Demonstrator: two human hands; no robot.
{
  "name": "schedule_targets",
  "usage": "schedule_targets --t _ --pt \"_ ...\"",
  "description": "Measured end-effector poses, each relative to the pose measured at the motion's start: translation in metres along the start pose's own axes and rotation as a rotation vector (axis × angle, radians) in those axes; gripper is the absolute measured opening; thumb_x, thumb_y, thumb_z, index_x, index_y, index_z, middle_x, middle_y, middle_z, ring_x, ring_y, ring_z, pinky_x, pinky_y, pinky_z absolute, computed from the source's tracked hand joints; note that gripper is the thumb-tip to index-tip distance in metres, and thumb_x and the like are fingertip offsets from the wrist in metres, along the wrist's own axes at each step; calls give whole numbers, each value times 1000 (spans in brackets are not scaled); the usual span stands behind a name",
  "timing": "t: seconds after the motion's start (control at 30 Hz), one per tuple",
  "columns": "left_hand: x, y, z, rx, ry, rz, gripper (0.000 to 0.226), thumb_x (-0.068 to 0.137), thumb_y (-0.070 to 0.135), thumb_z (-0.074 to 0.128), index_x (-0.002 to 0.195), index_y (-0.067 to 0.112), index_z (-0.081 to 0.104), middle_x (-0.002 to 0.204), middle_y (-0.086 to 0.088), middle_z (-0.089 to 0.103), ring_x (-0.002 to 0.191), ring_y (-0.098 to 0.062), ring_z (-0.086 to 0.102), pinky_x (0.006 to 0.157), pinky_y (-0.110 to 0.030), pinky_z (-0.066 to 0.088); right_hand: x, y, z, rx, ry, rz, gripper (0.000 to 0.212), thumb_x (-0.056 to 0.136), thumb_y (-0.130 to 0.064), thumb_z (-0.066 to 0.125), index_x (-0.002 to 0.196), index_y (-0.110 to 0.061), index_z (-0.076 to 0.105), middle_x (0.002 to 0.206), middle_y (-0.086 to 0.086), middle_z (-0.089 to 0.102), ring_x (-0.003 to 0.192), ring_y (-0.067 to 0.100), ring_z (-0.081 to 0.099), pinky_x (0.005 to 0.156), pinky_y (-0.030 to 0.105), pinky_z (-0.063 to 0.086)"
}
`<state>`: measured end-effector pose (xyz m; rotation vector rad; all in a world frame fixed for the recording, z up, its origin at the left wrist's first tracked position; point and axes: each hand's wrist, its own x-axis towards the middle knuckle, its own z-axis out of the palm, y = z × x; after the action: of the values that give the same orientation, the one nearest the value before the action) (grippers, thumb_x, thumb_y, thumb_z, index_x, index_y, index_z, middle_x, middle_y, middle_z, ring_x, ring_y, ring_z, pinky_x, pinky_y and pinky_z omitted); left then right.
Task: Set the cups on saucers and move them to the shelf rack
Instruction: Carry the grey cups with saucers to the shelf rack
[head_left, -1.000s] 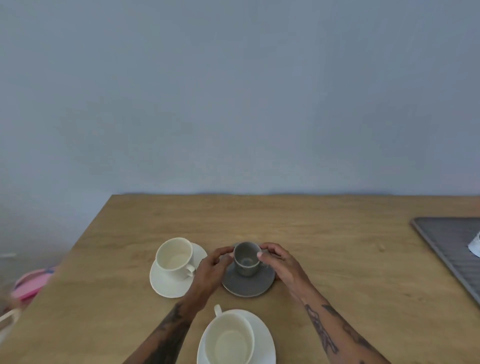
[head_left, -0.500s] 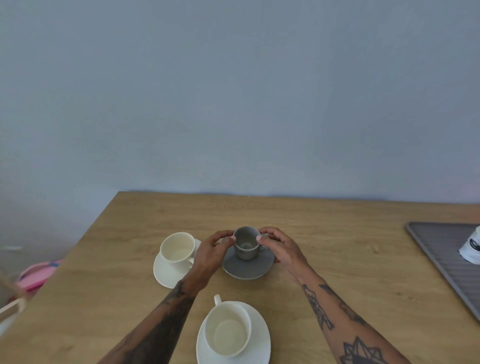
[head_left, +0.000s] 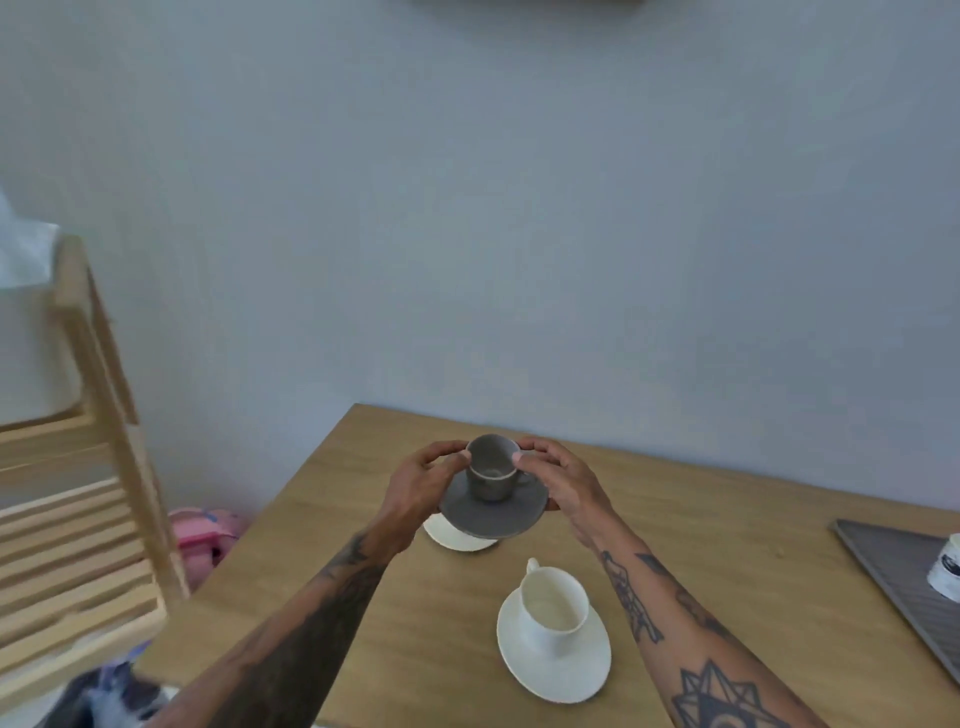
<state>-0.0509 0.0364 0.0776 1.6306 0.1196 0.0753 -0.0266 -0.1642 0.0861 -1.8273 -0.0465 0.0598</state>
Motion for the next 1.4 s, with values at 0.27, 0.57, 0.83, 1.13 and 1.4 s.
schedule_targets --t 0.27,0.57,0.83,1.13,1.4 --pt "-116 -5 -168 73 250 -1 20 80 45 69 98 40 76 103 16 72 96 -10 64 73 -39 61 -81 -41 162 35 -235 -44 16 83 -40 75 98 -41 73 111 -2 72 104 22 66 70 36 51" --pt "-254 -19 -325 131 619 -45 13 82 45 68 92 47 76 104 19 73 98 -7 64 85 -36 57 -162 -88 338 32 -630 -132 18 88 -40 71 105 -33 72 113 1 68 100 21 62 77 42 53" --pt "-346 -36 -393 89 954 -118 20 85 37 70 103 33 78 107 7 74 104 -19 67 94 -50 55 -219 -104 451 59 -914 -182 24 88 -27 74 111 -21 74 108 3 73 89 14 65 75 30 49" --pt "-349 -105 -474 1 1031 -233 17 84 39 71 100 33 78 105 11 70 101 -15 62 92 -47 56 -220 -68 561 -32 -993 -110 11 88 -30 73 97 -36 73 87 -15 72 64 -8 64 56 16 44" --pt "-285 -175 -576 -65 996 -278 20 89 30 70 107 28 76 109 5 70 103 -14 63 88 -31 54 -171 -25 683 -94 -907 -24 14 84 -40 72 98 -41 74 102 -10 76 91 10 70 70 32 55"
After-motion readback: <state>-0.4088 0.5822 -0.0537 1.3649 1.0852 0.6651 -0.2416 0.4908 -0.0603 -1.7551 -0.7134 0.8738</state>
